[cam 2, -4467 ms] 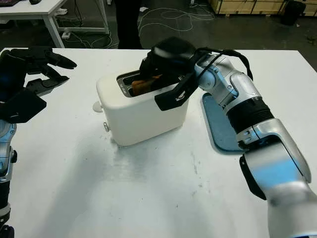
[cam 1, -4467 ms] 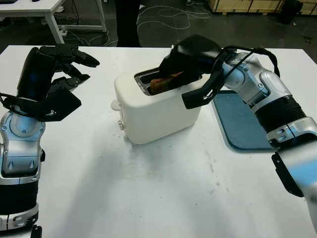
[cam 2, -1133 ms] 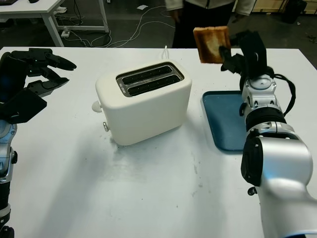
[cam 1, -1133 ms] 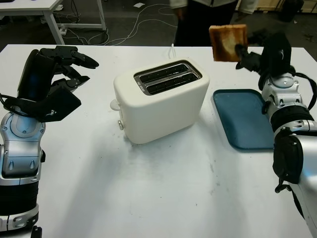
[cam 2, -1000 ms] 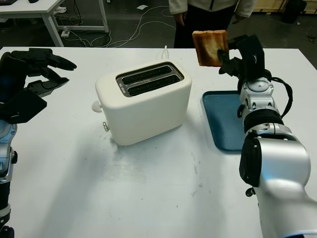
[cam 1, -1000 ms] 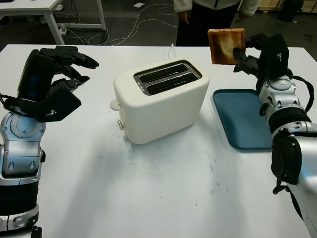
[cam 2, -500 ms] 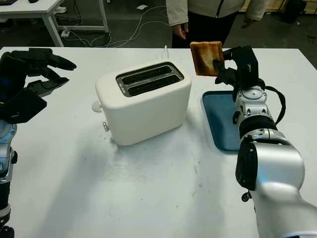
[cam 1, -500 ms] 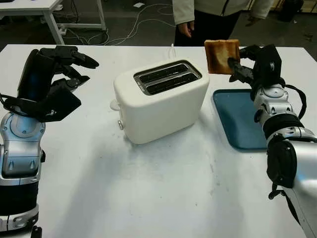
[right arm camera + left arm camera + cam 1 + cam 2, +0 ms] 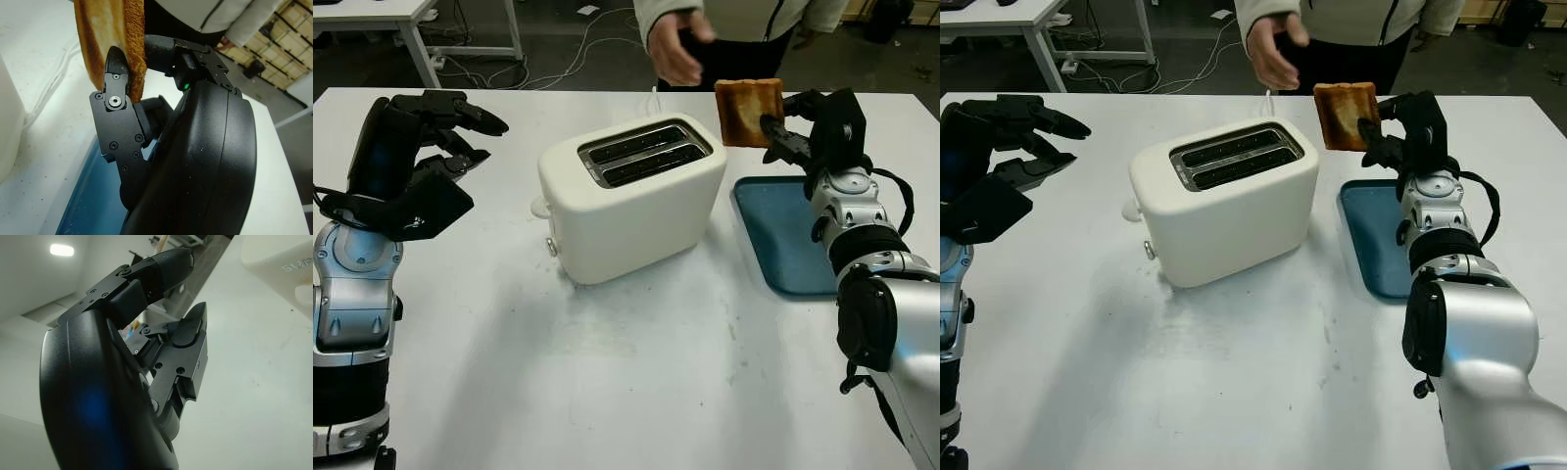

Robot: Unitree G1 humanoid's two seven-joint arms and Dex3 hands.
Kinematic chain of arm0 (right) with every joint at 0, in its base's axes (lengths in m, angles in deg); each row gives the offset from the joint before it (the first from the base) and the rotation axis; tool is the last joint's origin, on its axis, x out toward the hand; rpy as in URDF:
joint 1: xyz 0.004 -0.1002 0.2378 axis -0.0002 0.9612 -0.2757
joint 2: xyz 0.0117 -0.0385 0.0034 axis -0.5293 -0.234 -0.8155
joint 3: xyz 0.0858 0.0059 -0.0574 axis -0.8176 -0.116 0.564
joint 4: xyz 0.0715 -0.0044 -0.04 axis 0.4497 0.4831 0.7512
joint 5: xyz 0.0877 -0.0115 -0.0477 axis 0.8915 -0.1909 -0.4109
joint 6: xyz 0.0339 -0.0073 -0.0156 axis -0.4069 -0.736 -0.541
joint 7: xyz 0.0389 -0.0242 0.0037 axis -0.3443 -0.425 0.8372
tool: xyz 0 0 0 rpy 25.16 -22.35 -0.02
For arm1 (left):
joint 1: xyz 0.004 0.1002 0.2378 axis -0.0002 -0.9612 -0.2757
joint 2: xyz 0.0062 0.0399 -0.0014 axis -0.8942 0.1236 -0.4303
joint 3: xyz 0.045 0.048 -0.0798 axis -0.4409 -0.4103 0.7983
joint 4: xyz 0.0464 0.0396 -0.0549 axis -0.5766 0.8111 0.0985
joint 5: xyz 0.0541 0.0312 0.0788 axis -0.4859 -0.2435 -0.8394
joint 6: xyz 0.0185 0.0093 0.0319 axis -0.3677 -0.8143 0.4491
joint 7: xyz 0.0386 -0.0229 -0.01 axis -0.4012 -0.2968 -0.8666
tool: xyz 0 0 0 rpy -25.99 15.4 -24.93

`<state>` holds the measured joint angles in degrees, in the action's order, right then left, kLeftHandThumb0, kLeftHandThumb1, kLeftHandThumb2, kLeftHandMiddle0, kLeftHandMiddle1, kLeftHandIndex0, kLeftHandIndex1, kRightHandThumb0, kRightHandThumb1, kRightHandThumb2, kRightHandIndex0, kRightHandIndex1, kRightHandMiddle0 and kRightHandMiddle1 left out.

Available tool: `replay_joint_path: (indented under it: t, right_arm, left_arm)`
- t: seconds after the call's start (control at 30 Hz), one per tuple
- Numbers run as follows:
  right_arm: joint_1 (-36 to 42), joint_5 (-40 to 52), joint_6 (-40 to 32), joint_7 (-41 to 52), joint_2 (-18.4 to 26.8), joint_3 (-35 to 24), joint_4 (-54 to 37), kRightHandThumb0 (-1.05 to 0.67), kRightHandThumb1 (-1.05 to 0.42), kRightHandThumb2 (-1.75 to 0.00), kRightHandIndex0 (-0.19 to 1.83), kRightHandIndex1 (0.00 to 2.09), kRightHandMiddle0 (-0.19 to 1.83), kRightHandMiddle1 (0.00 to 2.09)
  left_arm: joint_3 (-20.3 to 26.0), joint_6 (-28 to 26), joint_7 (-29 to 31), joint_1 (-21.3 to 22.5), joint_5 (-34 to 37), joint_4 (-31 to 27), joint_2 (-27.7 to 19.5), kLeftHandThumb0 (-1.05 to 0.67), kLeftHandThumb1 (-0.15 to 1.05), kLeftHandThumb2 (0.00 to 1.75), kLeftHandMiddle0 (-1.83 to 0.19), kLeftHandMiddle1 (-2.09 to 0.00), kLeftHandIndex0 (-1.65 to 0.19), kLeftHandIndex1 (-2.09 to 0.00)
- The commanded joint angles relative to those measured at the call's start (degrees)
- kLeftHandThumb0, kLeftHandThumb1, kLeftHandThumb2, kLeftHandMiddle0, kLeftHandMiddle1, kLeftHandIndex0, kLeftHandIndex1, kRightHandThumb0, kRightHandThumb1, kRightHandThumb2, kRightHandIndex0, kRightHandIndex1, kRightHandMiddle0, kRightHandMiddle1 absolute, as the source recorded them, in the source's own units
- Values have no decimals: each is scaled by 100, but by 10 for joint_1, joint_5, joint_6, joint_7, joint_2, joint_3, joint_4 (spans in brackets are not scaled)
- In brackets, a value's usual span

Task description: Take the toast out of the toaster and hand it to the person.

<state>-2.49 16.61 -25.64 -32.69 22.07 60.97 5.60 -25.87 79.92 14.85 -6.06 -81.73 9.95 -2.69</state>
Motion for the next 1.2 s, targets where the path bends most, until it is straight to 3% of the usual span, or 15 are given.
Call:
replay_joint_path:
  t: [0.0, 1.17]
  right_arm:
    - [5, 6, -1, 2, -1, -3, 2, -30, -92, -37, 86, 175, 59, 175]
    - [3, -5, -1, 10, 3, 12, 1, -30, -92, -38, 84, 175, 55, 175]
  left_arm:
    - [-2, -3, -1, -4, -1, -5, 0, 4, 85, 0, -90, -103, -95, -54]
    - [-3, 5, 0, -3, -1, -4, -1, 3, 86, 1, -92, -100, -97, -54]
